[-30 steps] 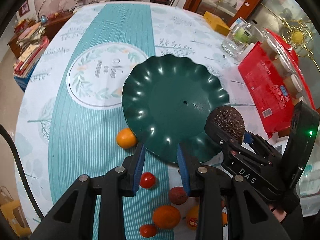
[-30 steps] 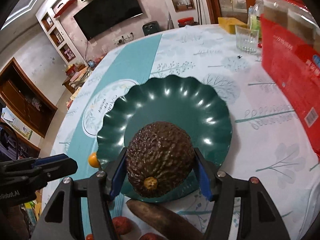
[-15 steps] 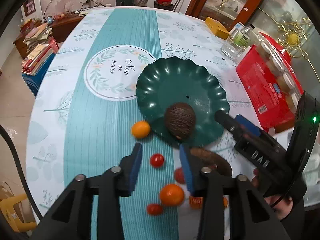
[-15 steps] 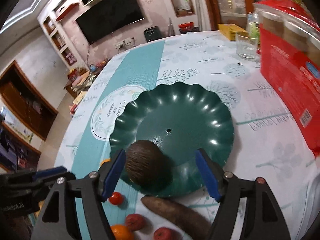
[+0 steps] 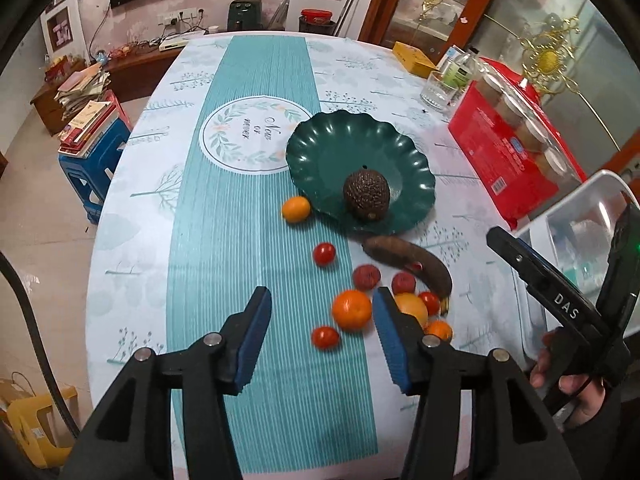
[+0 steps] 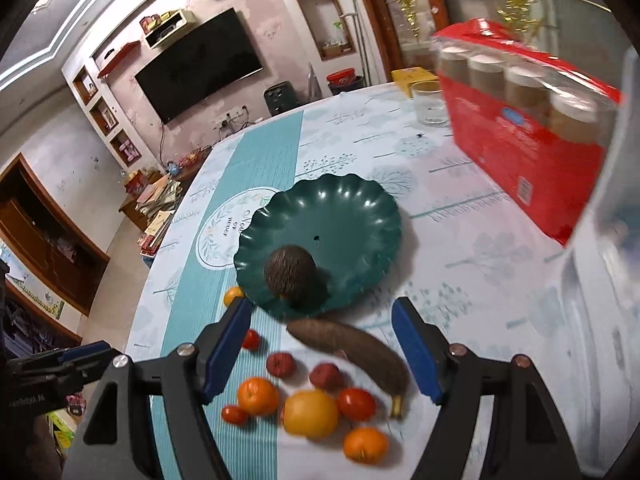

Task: Organize fruits
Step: 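Move the right tool back toward the fruit pile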

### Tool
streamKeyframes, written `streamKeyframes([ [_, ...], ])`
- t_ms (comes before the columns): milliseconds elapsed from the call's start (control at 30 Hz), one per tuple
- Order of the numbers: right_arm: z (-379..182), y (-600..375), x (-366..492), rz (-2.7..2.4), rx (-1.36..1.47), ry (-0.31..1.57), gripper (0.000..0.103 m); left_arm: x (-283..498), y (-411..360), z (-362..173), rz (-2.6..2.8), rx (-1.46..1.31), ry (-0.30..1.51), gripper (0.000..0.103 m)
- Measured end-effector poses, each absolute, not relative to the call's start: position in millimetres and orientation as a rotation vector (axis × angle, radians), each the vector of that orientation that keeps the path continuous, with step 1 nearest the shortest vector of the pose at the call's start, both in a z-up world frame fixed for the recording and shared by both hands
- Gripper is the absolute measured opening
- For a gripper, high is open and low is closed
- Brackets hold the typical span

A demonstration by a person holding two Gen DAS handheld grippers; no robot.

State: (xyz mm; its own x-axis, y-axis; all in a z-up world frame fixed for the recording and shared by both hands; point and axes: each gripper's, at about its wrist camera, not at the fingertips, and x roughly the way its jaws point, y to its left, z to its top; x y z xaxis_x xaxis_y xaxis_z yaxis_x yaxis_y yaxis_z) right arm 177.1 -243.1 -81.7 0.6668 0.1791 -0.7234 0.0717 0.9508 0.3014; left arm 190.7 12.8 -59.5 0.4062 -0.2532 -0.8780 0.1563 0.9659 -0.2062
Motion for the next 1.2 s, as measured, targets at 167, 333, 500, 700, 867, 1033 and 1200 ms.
streamKeyframes([
  [167, -83, -242, 140, 0.041, 0.335, 0.836, 0.073, 165, 17, -60, -0.276, -0.078, 1.116, 0.052],
  [333, -91, -238, 112, 0.028, 0.335, 0.839, 0.073, 145, 18, -67, -0.284, -0.044, 1.119, 0.052],
  [500, -104, -232, 93, 0.018, 0.334, 0.853, 0.073, 137, 16, -76, -0.317, 0.012, 1.115, 0.052],
  [700, -119, -221, 76, 0.007, 0.265, 0.837, 0.074, 140, 10, -89, -0.368, 0.090, 1.106, 0.058],
  [867, -137, -213, 69, -0.017, 0.215, 0.832, 0.074, 147, -4, -101, -0.428, 0.162, 1.081, 0.062],
  [1033, -151, -207, 70, -0.045, 0.160, 0.829, 0.073, 159, -18, -123, -0.477, 0.196, 1.099, 0.062],
  [1200, -168, -208, 77, -0.089, 0.148, 0.851, 0.073, 171, -31, -152, -0.499, 0.231, 1.137, 0.062],
])
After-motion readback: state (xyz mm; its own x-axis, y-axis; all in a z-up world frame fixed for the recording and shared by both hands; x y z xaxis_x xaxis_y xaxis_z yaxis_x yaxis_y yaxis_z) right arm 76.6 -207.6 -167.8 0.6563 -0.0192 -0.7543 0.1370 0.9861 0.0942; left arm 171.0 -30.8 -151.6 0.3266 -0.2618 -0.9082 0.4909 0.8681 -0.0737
